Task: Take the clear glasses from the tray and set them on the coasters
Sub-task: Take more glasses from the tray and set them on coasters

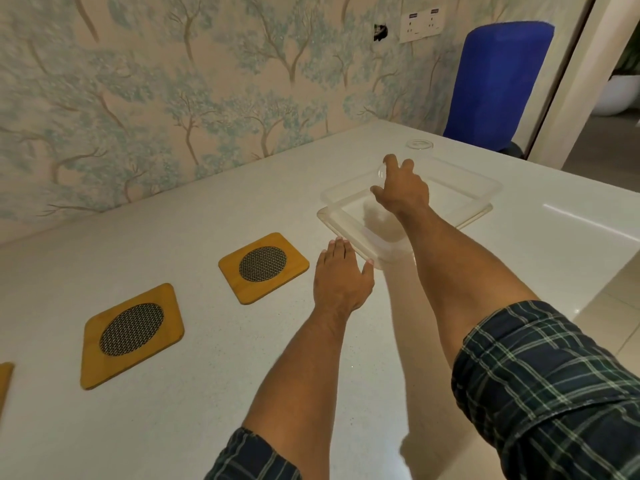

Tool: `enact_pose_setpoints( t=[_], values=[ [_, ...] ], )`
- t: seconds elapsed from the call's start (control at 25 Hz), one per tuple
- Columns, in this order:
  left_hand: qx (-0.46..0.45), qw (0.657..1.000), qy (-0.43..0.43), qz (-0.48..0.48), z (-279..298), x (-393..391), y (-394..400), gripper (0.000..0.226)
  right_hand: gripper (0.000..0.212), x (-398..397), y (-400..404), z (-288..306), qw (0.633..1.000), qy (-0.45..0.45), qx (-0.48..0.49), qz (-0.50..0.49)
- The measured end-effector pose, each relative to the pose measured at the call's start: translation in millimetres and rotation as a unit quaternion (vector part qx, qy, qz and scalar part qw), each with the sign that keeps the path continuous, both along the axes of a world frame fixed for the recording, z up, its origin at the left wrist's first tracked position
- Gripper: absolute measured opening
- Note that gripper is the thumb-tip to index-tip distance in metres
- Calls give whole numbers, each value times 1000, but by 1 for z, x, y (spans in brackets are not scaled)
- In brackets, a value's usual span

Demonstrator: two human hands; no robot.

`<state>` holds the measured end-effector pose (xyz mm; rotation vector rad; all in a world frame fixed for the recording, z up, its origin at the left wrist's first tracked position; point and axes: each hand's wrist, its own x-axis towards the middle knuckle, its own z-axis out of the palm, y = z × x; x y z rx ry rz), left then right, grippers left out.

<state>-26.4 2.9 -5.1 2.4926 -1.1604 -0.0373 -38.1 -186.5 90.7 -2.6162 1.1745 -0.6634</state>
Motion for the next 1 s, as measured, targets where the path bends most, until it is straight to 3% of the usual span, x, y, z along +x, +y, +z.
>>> enact_pose_setpoints(
  t=[0.28,0.36,0.6,1.0],
  values=[
    [77,994,-31,-71,13,-6,29,69,62,-31,28,8,996,-64,-43,41],
    [46,995,-43,-76,16,-5,52,70,64,-34,42,17,993,-89,-60,51],
    [-68,995,-70,32,28,8,130,71,67,-20,106,32,973,-153,-133,109],
    [-41,969,-120,214,48,48,300,71,71,38,259,24,949,-155,-89,259]
  ],
)
